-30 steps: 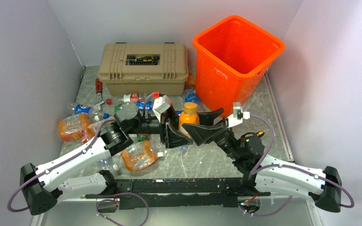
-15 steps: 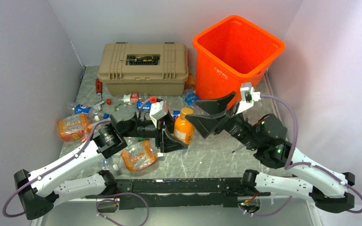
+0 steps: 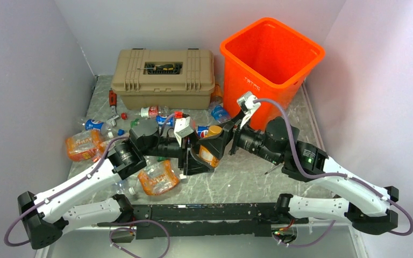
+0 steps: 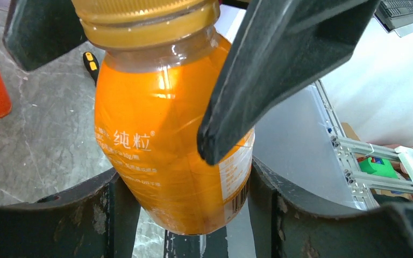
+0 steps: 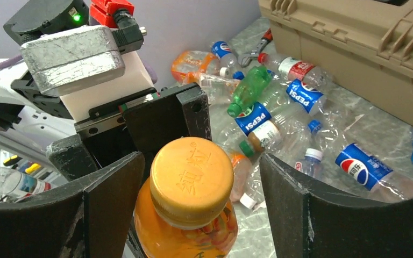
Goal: Put the plastic bottles in the bin
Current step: Place the plastic bottle in the trash bin.
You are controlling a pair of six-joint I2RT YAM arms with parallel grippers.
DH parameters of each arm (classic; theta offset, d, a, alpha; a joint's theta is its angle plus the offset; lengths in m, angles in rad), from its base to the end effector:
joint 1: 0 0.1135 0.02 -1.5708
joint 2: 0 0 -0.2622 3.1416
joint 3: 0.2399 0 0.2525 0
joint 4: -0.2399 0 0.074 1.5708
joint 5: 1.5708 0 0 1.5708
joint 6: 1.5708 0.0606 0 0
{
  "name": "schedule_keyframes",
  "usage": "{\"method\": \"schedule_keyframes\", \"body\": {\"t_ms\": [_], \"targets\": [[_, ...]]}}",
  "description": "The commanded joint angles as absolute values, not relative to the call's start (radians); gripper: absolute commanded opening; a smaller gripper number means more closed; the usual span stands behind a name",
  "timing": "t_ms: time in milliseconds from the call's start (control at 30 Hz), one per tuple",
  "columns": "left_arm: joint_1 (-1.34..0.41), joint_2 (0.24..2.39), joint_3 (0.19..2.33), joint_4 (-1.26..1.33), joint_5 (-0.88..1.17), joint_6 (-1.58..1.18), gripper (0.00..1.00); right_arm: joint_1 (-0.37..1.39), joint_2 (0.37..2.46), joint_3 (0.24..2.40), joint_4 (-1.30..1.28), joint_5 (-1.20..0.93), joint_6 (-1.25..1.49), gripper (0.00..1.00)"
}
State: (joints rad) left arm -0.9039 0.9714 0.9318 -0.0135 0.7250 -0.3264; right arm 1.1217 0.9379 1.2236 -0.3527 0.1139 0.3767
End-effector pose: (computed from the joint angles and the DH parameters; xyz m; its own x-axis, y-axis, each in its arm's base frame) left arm 0.1161 -0.2124 0.3739 -0.3510 0.0579 -0.9346 0.9345 -0.0409 -0.3535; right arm 0.1005 0.1927 0.4426 -0.3382 0.1402 -0.9306 -0.7758 0.5183 0.3600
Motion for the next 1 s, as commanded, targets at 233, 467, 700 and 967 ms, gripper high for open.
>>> {"method": "schedule_keyframes", "body": {"t_ms": [233, 467, 700, 967], "targets": [[-0.906, 0.988, 0.976, 0.029, 0.774, -0.322, 0.00, 1.121, 0.877, 1.216, -0.343, 0.130, 0.394, 0.43], [-0.906, 0.983, 0.987, 0.009, 0.745, -0.317, 0.40, 1.121, 0.878, 1.216, -0.327, 0.098, 0.392, 0.00], [-0.906, 0.865, 1.006, -0.179, 0.503, -0.173, 0.99, 1.121, 0.834, 1.290, -0.300, 0.360, 0.240, 0.00], [-0.905, 0.716, 1.062, -0.375, -0.215, 0.017, 0.99, 1.120, 0.883, 1.382, 0.288, 0.883, -0.294, 0.00]]}}
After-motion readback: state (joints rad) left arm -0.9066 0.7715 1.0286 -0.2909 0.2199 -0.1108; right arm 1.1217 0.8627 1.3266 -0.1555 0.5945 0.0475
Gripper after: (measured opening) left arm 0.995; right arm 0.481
